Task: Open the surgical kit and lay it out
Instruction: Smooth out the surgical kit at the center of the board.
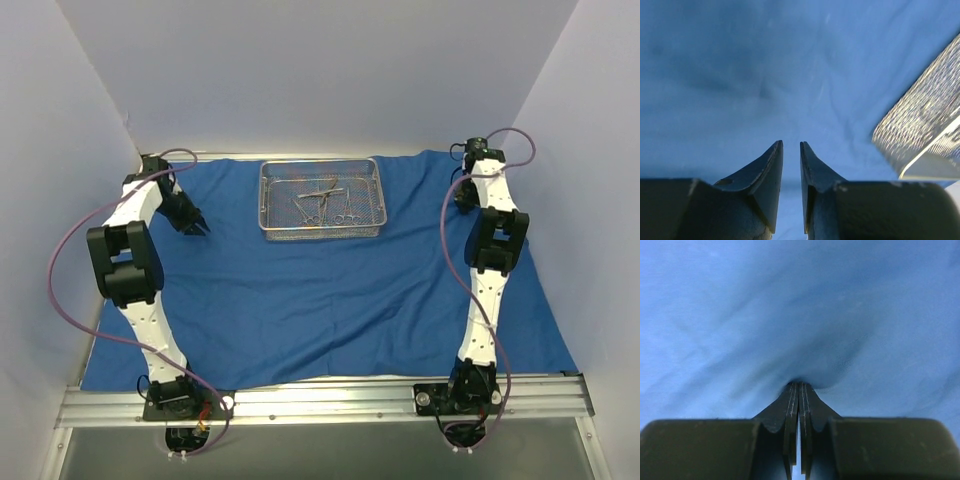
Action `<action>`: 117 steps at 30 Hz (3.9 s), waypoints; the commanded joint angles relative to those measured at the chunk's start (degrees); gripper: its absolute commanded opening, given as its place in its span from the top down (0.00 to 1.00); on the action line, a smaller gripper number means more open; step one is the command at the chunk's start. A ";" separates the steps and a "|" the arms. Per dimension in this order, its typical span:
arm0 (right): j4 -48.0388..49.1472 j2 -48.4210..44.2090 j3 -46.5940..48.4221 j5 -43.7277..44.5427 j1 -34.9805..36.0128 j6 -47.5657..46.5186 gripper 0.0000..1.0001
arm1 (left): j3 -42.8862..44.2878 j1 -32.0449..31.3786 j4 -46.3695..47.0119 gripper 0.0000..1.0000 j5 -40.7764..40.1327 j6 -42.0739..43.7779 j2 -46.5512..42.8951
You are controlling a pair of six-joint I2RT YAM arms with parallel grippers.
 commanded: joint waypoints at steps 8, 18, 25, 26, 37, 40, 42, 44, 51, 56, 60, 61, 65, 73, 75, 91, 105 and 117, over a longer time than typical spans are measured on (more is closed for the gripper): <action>3.97 9.67 0.48 -14.75 13.31 3.34 1.00 | 17.50 0.08 -2.28 0.75 -3.94 -0.85 14.62; 6.33 6.78 -8.21 -17.04 9.99 8.61 1.00 | 29.15 5.96 -11.51 0.76 -3.60 1.78 27.71; 6.26 1.23 -15.95 -11.42 1.99 7.56 1.00 | 43.50 7.55 -21.70 0.76 -2.81 3.02 35.72; 5.99 0.97 -16.48 -10.81 1.37 6.69 1.00 | 44.83 7.90 -22.42 0.76 -2.11 3.19 37.47; 6.44 -3.25 -25.62 -6.33 -3.47 6.41 1.00 | 45.36 13.35 -21.72 0.76 3.34 3.20 38.10; 7.74 -5.62 -30.62 -6.32 -3.64 6.42 1.00 | 45.28 13.88 -21.11 0.76 4.39 2.76 38.28; 8.36 -7.37 -34.31 -5.53 -3.64 6.33 1.00 | 45.19 14.23 -20.93 0.76 5.01 2.67 38.28; 8.89 -8.78 -38.34 -4.91 -4.08 6.50 1.00 | 45.36 14.49 -20.93 0.76 4.84 2.67 38.45; 12.14 -12.92 -45.85 -6.48 -5.75 7.03 1.00 | 45.45 15.46 -20.49 0.76 5.54 3.02 38.45; 12.13 -14.15 -47.07 -10.00 -4.17 7.91 0.99 | 43.70 15.37 -19.88 0.76 6.50 3.54 37.32; 8.31 -10.57 -39.19 -6.32 -4.87 4.49 0.97 | 43.34 14.67 -18.74 0.75 6.16 4.07 34.59; 7.14 -10.11 -36.99 -6.93 -4.87 3.53 0.97 | 43.34 14.49 -18.47 0.75 6.24 4.07 33.98; 7.57 -13.70 -34.59 -5.01 -4.79 2.64 0.91 | 39.49 11.95 -15.05 0.73 5.71 3.64 26.01; 3.01 -21.88 -24.05 -7.19 1.00 0.09 0.58 | 24.22 3.34 -7.86 0.68 3.96 4.78 12.97; 2.39 -22.85 -22.91 -10.07 5.20 -0.09 0.58 | 21.38 2.46 -6.96 0.69 4.92 3.81 11.65; 8.45 -19.34 -29.84 -16.25 12.88 4.31 1.00 | 14.42 -3.17 -8.97 0.98 6.16 -1.90 16.64; 10.65 -15.47 -32.83 -18.44 17.36 6.68 1.00 | 21.90 2.97 -16.36 0.98 5.37 1.70 27.29; 11.17 -15.46 -33.52 -20.37 19.73 8.87 1.00 | 27.35 9.21 -19.88 0.98 5.45 4.95 29.75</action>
